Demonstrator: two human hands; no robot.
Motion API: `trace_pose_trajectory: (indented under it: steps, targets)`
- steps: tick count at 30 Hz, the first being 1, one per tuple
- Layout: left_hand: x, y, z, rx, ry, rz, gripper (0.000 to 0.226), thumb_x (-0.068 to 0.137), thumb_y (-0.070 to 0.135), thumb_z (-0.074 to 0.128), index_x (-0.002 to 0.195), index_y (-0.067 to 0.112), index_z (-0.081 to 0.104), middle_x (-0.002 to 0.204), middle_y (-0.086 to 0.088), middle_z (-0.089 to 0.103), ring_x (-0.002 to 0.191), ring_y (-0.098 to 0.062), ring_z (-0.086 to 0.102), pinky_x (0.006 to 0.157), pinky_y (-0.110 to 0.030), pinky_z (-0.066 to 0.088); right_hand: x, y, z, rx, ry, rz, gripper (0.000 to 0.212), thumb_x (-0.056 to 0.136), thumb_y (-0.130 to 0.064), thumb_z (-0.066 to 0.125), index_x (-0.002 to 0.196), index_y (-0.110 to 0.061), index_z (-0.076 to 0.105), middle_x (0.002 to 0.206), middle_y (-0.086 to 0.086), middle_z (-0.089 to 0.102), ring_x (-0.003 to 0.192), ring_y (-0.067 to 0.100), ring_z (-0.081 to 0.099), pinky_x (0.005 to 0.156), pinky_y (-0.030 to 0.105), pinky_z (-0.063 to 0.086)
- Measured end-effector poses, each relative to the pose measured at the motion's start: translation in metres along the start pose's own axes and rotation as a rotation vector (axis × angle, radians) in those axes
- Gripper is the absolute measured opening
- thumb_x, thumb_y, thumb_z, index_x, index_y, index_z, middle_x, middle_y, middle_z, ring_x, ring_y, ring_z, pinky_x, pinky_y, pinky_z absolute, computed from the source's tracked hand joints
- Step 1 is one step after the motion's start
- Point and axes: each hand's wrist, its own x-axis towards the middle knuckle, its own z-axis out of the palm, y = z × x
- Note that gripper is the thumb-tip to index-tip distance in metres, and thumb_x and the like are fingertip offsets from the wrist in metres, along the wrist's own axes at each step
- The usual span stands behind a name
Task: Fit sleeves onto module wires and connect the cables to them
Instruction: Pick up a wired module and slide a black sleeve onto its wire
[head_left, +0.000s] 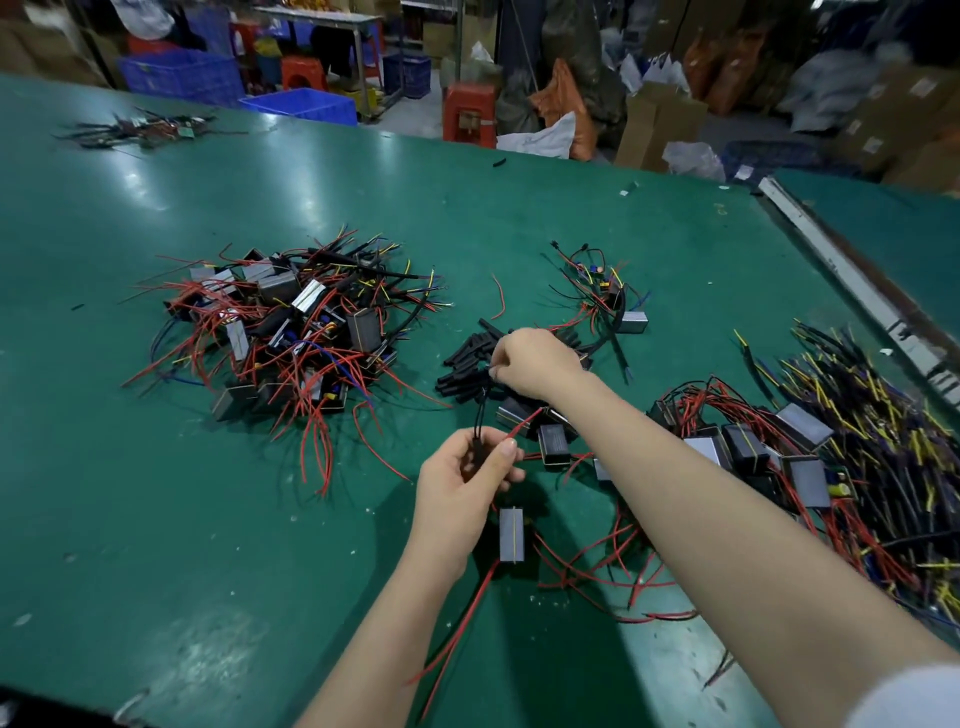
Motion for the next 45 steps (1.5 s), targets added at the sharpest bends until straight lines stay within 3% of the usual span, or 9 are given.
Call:
trace_pose_trajectory:
  steps: [5, 9, 13, 17, 23, 28, 36, 41, 45]
  targets:
    - [0.000, 0.000, 0.001, 0.016, 0.008, -0.003, 0.007, 0.089, 0.005, 0.062, 0.085, 0.011, 0.060, 0.067, 0.008, 0.066, 0.060, -0.007, 0.061, 0.058, -0.015, 0.047, 0.003, -0.004, 0.000, -0.075, -0.035, -0.017, 0.028, 0.090, -0.030, 0.064, 0.112, -0.012, 0.064, 0.120, 0.014, 0.060, 0.118, 0.034, 0.049, 0.094, 0.041, 0.046]
    - [-0.001, 0.002, 0.001, 0.004, 0.017, -0.004, 0.007, 0.089, 0.005, 0.062, 0.084, 0.010, 0.061, 0.068, 0.006, 0.066, 0.060, -0.008, 0.061, 0.058, -0.016, 0.047, -0.020, 0.006, -0.016, 0.431, 0.154, 0.092, 0.026, 0.092, -0.028, 0.063, 0.112, -0.012, 0.064, 0.111, 0.009, 0.067, 0.105, 0.024, 0.058, 0.086, 0.027, 0.041]
    - [0.000, 0.000, 0.002, 0.019, 0.035, -0.002, 0.006, 0.089, 0.006, 0.062, 0.085, 0.010, 0.061, 0.068, 0.005, 0.067, 0.060, -0.006, 0.061, 0.057, -0.016, 0.047, -0.069, 0.017, -0.023, 1.102, 0.481, 0.159, 0.021, 0.094, -0.016, 0.060, 0.113, -0.018, 0.053, 0.102, 0.012, 0.067, 0.079, 0.013, 0.061, 0.075, 0.032, 0.054]
    - [0.001, -0.003, 0.002, 0.047, 0.049, -0.001, 0.008, 0.089, 0.008, 0.063, 0.083, 0.014, 0.062, 0.067, 0.007, 0.067, 0.059, -0.007, 0.062, 0.056, -0.015, 0.047, -0.115, 0.007, -0.008, 1.388, 0.711, 0.089, 0.017, 0.093, -0.009, 0.061, 0.104, -0.021, 0.056, 0.094, 0.010, 0.065, 0.077, 0.005, 0.064, 0.066, 0.020, 0.054]
    - [0.000, -0.005, 0.001, 0.062, 0.055, 0.003, 0.011, 0.088, 0.011, 0.064, 0.081, 0.019, 0.064, 0.071, 0.005, 0.069, 0.061, -0.008, 0.062, 0.058, -0.015, 0.048, -0.136, -0.004, 0.016, 1.384, 0.891, 0.139, 0.018, 0.090, -0.019, 0.065, 0.101, -0.031, 0.057, 0.096, 0.004, 0.066, 0.090, 0.013, 0.065, 0.079, 0.029, 0.054]
    - [-0.001, -0.004, 0.001, 0.067, 0.036, 0.009, 0.008, 0.088, 0.011, 0.065, 0.082, 0.017, 0.065, 0.070, 0.006, 0.069, 0.061, -0.006, 0.061, 0.059, -0.015, 0.048, -0.136, -0.007, 0.022, 1.303, 0.861, 0.145, 0.018, 0.090, -0.025, 0.065, 0.101, -0.035, 0.056, 0.098, 0.004, 0.065, 0.095, 0.019, 0.064, 0.089, 0.052, 0.051]
    - [-0.001, -0.005, 0.001, 0.065, 0.016, 0.005, 0.007, 0.089, 0.011, 0.064, 0.084, 0.016, 0.065, 0.075, 0.003, 0.072, 0.063, -0.006, 0.061, 0.061, -0.015, 0.048, -0.136, -0.005, 0.026, 1.389, 0.990, 0.149, 0.019, 0.093, -0.017, 0.062, 0.102, -0.030, 0.053, 0.092, 0.001, 0.063, 0.085, 0.012, 0.063, 0.074, 0.030, 0.054]
    - [-0.001, -0.006, 0.000, 0.067, 0.016, 0.006, 0.010, 0.089, 0.011, 0.064, 0.082, 0.019, 0.065, 0.074, 0.003, 0.071, 0.062, -0.006, 0.061, 0.060, -0.014, 0.047, -0.137, -0.007, 0.028, 1.394, 0.956, 0.142, 0.018, 0.091, -0.018, 0.062, 0.101, -0.030, 0.053, 0.091, 0.003, 0.064, 0.090, 0.023, 0.065, 0.077, 0.037, 0.053]
    - [-0.002, -0.007, 0.000, 0.088, 0.003, 0.005, 0.010, 0.089, 0.013, 0.064, 0.083, 0.021, 0.065, 0.077, 0.001, 0.072, 0.064, -0.006, 0.062, 0.060, -0.014, 0.048, -0.140, -0.005, 0.031, 1.435, 0.997, 0.174, 0.017, 0.092, -0.017, 0.061, 0.101, -0.029, 0.053, 0.088, 0.004, 0.063, 0.083, 0.028, 0.062, 0.071, 0.031, 0.053]
